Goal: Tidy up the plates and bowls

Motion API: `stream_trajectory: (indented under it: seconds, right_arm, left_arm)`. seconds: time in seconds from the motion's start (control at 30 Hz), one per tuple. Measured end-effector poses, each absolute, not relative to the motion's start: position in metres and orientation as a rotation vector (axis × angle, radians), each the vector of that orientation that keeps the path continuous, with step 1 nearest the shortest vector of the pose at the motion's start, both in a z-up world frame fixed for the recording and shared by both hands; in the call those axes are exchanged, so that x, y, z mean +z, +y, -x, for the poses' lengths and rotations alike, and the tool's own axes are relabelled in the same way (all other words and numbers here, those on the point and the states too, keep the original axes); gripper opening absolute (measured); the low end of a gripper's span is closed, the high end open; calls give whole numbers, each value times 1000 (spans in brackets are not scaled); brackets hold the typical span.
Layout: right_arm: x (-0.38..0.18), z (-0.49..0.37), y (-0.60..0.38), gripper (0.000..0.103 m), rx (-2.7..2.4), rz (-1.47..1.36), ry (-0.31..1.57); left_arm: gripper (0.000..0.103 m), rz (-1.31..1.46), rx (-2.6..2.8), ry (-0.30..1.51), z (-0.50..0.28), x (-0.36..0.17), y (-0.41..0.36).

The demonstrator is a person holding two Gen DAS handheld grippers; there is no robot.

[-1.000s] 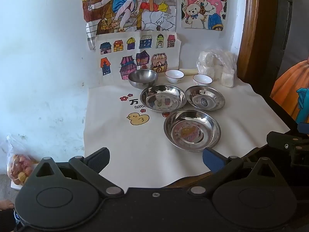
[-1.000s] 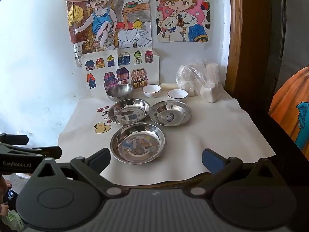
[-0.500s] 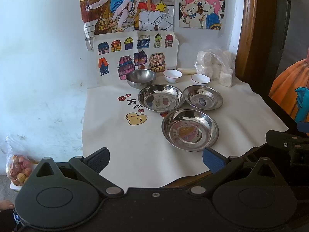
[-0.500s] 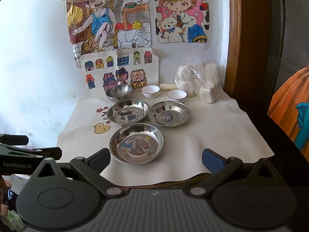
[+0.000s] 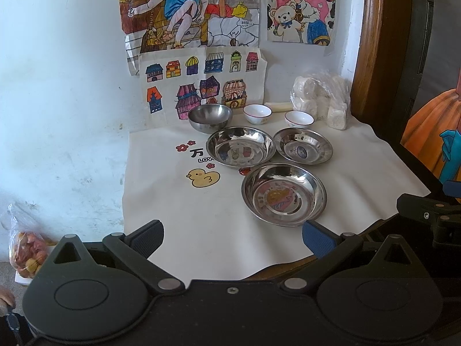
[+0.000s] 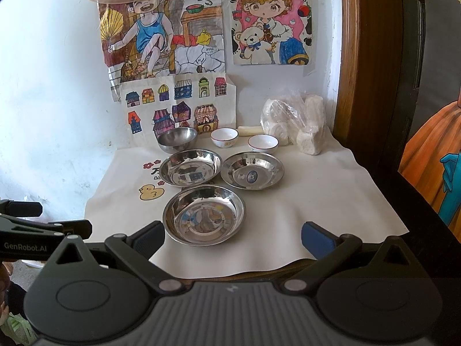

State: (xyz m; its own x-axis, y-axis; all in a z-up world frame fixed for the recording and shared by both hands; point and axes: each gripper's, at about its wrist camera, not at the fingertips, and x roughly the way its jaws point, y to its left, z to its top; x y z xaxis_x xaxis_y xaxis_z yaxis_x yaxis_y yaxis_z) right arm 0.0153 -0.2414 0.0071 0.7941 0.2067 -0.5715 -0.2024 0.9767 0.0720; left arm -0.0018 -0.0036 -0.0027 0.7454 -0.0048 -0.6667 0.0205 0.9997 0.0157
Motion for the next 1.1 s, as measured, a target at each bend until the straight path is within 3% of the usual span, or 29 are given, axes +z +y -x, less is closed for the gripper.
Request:
stream_trajectory:
  seconds: [1.1]
  right_arm:
    - [7,-17,-244,103,219,-8,617]
  left_arm:
    - [102,-21,-11,740,-3,-8,-4]
